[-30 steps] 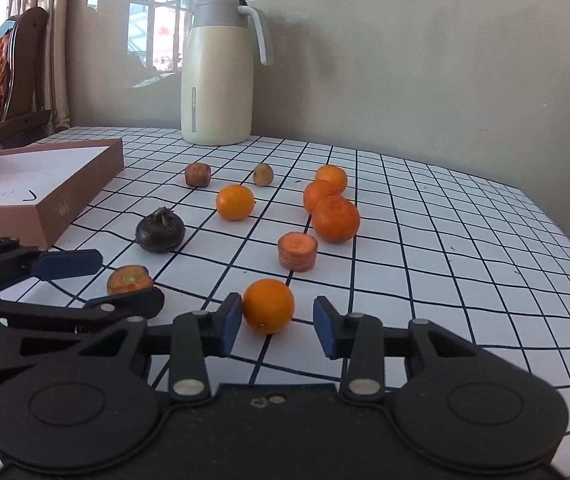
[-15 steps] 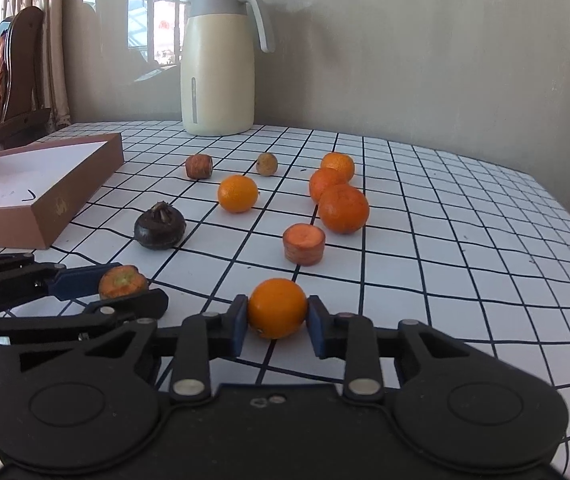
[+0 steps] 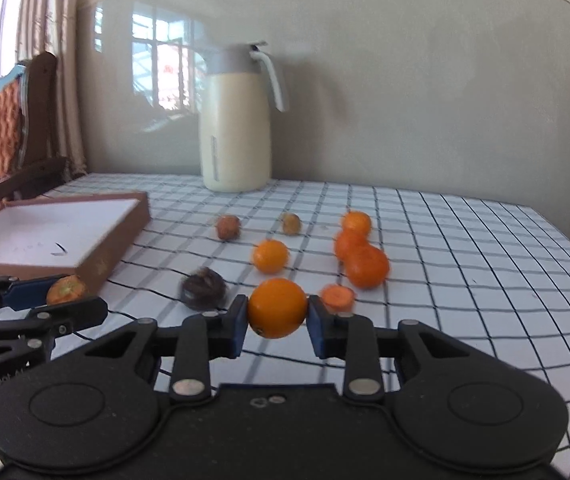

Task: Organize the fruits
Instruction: 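Carry both held fruits over the white tray with both tools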

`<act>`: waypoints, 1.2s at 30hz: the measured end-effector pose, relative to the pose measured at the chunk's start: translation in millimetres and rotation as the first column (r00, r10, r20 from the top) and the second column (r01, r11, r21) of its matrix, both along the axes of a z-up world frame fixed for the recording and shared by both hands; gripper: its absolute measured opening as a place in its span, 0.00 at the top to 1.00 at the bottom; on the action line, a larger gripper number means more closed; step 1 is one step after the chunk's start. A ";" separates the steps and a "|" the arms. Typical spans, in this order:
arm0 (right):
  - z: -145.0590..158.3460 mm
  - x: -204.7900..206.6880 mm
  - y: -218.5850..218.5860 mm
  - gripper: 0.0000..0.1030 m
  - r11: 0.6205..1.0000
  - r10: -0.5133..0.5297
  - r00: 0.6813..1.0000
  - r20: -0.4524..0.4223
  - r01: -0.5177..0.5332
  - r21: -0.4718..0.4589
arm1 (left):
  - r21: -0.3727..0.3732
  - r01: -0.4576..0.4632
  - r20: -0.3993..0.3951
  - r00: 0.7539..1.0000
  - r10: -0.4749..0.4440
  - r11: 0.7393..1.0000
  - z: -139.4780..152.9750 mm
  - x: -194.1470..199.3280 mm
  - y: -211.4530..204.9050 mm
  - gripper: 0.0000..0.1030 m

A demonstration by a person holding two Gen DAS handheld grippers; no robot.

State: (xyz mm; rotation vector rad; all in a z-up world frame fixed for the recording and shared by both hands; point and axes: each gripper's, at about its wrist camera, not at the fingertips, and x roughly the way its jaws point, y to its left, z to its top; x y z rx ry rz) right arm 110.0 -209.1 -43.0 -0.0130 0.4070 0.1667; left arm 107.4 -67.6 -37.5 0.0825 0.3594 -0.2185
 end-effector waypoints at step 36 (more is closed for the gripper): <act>40.3 12.0 164.9 0.78 0.952 0.294 0.930 0.221 -0.305 0.016 | -0.110 -0.436 0.102 0.889 0.446 0.893 28.3 -12.3 203.7 0.65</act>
